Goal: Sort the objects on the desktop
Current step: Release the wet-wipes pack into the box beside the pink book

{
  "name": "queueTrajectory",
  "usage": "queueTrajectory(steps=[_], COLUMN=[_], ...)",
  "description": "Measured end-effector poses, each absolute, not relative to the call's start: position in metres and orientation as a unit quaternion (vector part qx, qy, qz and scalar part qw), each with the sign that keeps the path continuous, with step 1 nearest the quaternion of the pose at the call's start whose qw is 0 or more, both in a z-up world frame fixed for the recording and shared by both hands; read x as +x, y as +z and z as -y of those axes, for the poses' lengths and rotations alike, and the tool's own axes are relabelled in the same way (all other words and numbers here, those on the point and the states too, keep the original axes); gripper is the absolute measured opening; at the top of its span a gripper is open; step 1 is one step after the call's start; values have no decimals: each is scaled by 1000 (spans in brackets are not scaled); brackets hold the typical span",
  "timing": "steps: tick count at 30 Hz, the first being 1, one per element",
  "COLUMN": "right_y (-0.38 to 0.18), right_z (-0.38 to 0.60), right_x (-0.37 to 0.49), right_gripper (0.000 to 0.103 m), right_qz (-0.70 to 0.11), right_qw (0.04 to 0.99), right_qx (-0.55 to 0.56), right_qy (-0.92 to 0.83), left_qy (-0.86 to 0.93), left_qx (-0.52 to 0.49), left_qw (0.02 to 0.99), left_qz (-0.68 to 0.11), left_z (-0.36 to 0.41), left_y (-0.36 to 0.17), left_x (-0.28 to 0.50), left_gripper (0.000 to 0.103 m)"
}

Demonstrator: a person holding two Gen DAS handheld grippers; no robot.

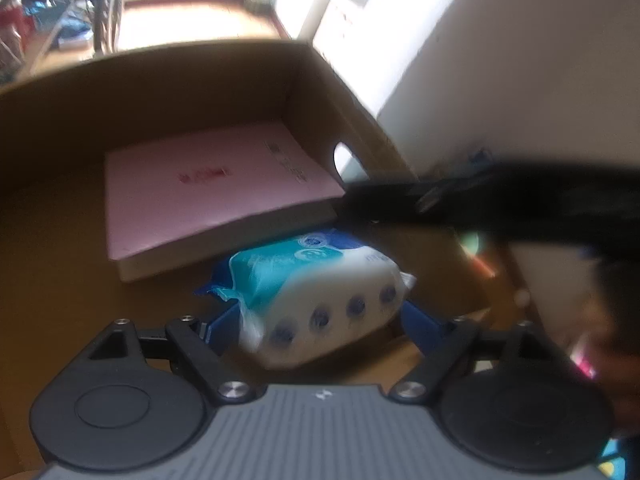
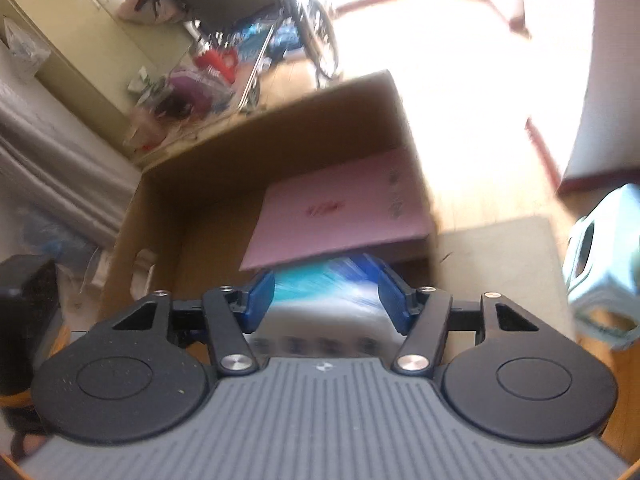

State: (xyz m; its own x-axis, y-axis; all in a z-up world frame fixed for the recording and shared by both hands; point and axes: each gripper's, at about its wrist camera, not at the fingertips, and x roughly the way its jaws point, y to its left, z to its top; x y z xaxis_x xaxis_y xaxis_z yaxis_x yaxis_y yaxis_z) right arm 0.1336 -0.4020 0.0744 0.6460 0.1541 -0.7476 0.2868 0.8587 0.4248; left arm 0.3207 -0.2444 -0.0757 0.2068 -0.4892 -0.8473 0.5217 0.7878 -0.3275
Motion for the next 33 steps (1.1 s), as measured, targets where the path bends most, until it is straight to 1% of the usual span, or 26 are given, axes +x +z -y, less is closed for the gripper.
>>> queueTrajectory(steps=[1,4,8,11,13,20,27,33], right_y=[78,86,89,90,89,87,87,89], right_z=[405,416,429,436,440,445,447,442], right_x=[130,120,106,95,92,82,80,66], right_gripper=[68,71,72,72,72,72,72,72], right_qz=[-408,-381,-364,-354,-348,-343,-343,-340], right_qw=[875,886,888,887,885,883,880,877], right_qx=[259,259,278,294,305,318,326,336], right_qy=[-41,-45,-41,-42,-42,-41,-44,-47], left_qy=[-326,-311,-309,-308,-310,-312,-308,-277], left_qx=[16,27,5,-5,-6,-86,-97,-168], left_qw=[773,766,757,752,745,707,727,736], left_qz=[-545,-562,-576,-584,-591,-628,-606,-595], left_z=[247,253,243,243,246,247,246,226], left_y=[-79,-87,-92,-93,-95,-103,-108,-104], left_x=[323,315,318,317,315,326,327,328], left_gripper=[91,93,94,97,102,102,102,102])
